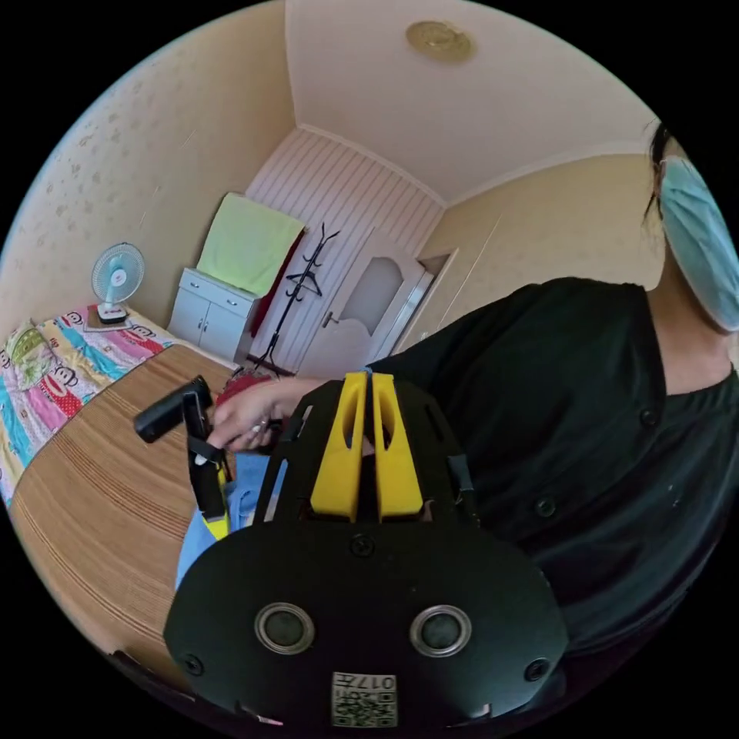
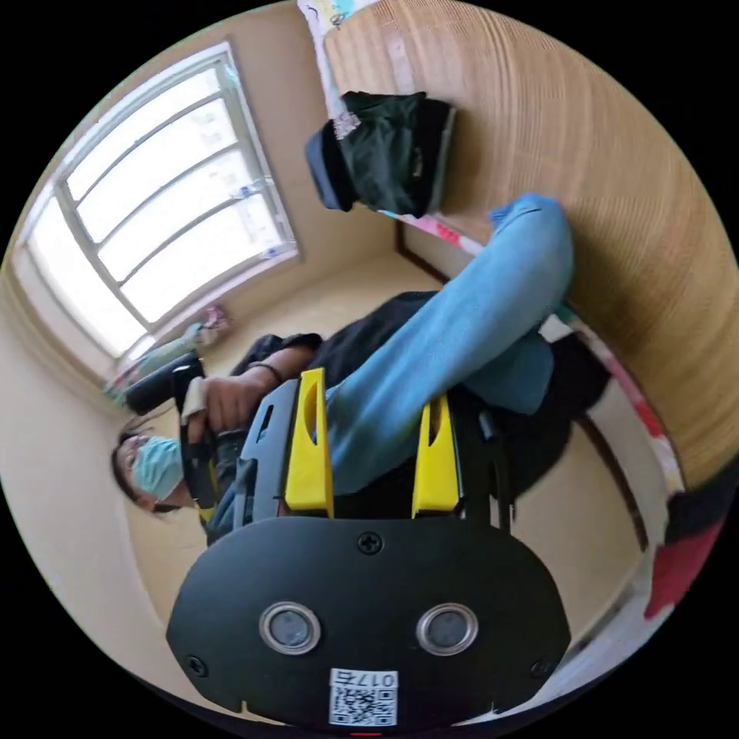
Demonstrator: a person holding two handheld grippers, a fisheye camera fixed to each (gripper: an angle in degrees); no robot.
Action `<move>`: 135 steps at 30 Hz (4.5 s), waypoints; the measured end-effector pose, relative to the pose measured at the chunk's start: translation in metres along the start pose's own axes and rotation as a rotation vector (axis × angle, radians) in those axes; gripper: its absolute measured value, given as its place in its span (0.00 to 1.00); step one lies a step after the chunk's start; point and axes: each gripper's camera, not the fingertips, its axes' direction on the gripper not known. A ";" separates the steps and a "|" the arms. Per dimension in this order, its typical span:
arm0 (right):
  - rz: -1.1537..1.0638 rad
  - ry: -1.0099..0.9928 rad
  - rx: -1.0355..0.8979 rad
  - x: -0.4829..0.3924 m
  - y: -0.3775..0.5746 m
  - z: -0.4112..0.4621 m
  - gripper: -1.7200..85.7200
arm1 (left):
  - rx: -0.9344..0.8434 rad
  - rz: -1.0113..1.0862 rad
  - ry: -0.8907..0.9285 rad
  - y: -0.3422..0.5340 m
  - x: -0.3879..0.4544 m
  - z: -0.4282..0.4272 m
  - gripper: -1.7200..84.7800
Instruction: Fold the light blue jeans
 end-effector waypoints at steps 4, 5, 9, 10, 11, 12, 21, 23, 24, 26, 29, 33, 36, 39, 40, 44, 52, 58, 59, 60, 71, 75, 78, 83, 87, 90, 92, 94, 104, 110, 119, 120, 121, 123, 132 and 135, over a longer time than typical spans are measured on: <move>0.063 0.288 0.106 -0.033 -0.043 -0.042 0.28 | 0.042 0.011 0.169 -0.009 -0.011 0.021 0.01; 0.017 0.308 0.066 -0.042 -0.068 -0.036 0.28 | 0.046 0.019 0.198 -0.010 -0.012 0.026 0.01; -0.100 0.392 -0.104 -0.061 -0.163 0.022 0.29 | -0.004 0.041 0.312 -0.014 -0.019 0.066 0.01; -0.079 0.430 -0.210 -0.053 -0.198 0.056 0.29 | -0.033 0.056 0.296 -0.015 -0.020 0.073 0.01; -0.041 0.476 -0.336 -0.039 -0.232 0.093 0.29 | -0.040 0.063 0.298 -0.015 -0.020 0.075 0.01; -0.017 0.508 -0.390 -0.029 -0.248 0.111 0.29 | -0.041 0.074 0.306 -0.014 -0.023 0.077 0.01; 0.286 0.348 -0.717 0.099 -0.366 0.217 0.27 | 0.043 -0.007 0.271 0.018 -0.070 0.054 0.01; 0.254 0.375 -0.546 0.092 -0.384 0.185 0.16 | 0.073 -0.029 0.275 0.023 -0.081 0.048 0.01; 0.229 0.400 -0.495 0.087 -0.387 0.176 0.16 | 0.079 -0.035 0.270 0.024 -0.085 0.046 0.01; 0.194 0.539 -0.349 0.073 -0.396 0.150 0.21 | 0.079 -0.019 0.255 0.024 -0.087 0.045 0.01; 0.287 0.742 -0.514 0.089 -0.405 0.179 0.26 | 0.083 -0.002 0.250 0.021 -0.094 0.044 0.01; 0.388 0.942 -0.747 0.124 -0.407 0.237 0.14 | 0.075 -0.028 0.239 0.019 -0.114 0.038 0.01; 0.339 0.966 -0.651 0.111 -0.415 0.239 0.07 | 0.063 -0.047 0.217 0.020 -0.127 0.030 0.01; 0.153 0.581 -0.192 0.040 -0.410 0.165 0.05 | 0.094 -0.071 0.231 0.015 -0.145 0.016 0.02; -0.004 0.366 -0.019 0.005 -0.392 0.129 0.05 | 0.102 -0.078 0.232 0.011 -0.152 0.011 0.02; -0.603 -0.085 0.316 -0.105 -0.289 0.049 0.04 | 0.044 -0.101 0.100 0.000 -0.169 -0.003 0.09; -1.431 -0.031 0.530 -0.257 -0.056 0.034 0.03 | 0.187 -0.242 -0.207 0.031 -0.203 -0.155 0.27; -1.845 -0.007 0.511 -0.272 0.053 0.059 0.03 | 0.673 -0.451 -0.066 0.090 -0.243 -0.317 0.27; -1.931 -0.070 0.519 -0.262 0.065 0.061 0.03 | 0.693 -0.463 -0.064 0.091 -0.246 -0.327 0.27; -1.971 -0.112 0.521 -0.256 0.069 0.061 0.03 | 0.686 -0.475 -0.083 0.086 -0.251 -0.343 0.26; -2.244 -0.486 0.512 -0.214 0.083 0.077 0.05 | 0.550 -0.518 0.351 -0.001 -0.304 -0.348 0.19; -2.313 -0.399 0.351 -0.257 0.086 0.100 0.06 | 0.416 -0.707 0.553 -0.024 -0.343 -0.298 0.23; -2.300 -0.302 0.286 -0.289 0.085 0.123 0.06 | 0.506 -0.864 0.760 -0.008 -0.368 -0.273 0.23; -2.224 -0.055 0.324 -0.326 0.085 0.157 0.06 | 0.540 -1.026 0.859 0.006 -0.377 -0.259 0.22; -2.226 0.056 0.425 -0.339 0.099 0.152 0.06 | 0.562 -1.057 0.846 0.012 -0.372 -0.271 0.19; -2.199 0.077 0.540 -0.353 0.107 0.154 0.05 | 0.580 -1.082 0.776 0.015 -0.363 -0.283 0.20; -2.236 0.067 0.520 -0.363 0.106 0.167 0.06 | 0.619 -1.091 0.745 0.014 -0.362 -0.290 0.21; -2.240 0.072 0.500 -0.371 0.100 0.180 0.06 | 0.637 -1.084 0.752 0.003 -0.365 -0.286 0.21; -2.087 0.256 0.363 -0.413 0.060 0.264 0.04 | 0.853 -1.032 0.703 -0.008 -0.368 -0.272 0.13; -1.828 0.325 0.425 -0.410 0.059 0.287 0.05 | 0.860 -0.633 0.527 -0.041 -0.334 -0.298 0.02; -1.038 0.713 0.762 -0.364 0.043 0.242 0.14 | 0.643 0.004 0.082 -0.076 -0.195 -0.329 0.01; -1.033 0.675 0.805 -0.360 0.044 0.234 0.14 | 0.586 0.051 0.052 -0.079 -0.181 -0.320 0.01; -1.052 0.567 0.862 -0.353 0.042 0.216 0.14 | 0.534 0.100 0.024 -0.080 -0.167 -0.308 0.01; -1.074 0.391 0.874 -0.342 0.024 0.192 0.16 | 0.474 0.173 0.044 -0.081 -0.152 -0.288 0.01; -0.866 -0.160 0.615 -0.279 -0.156 0.141 0.26 | 0.478 0.409 0.423 -0.044 -0.104 -0.249 0.01; -0.844 -0.273 0.586 -0.252 -0.165 0.135 0.24 | 0.509 0.486 0.516 -0.030 -0.081 -0.247 0.01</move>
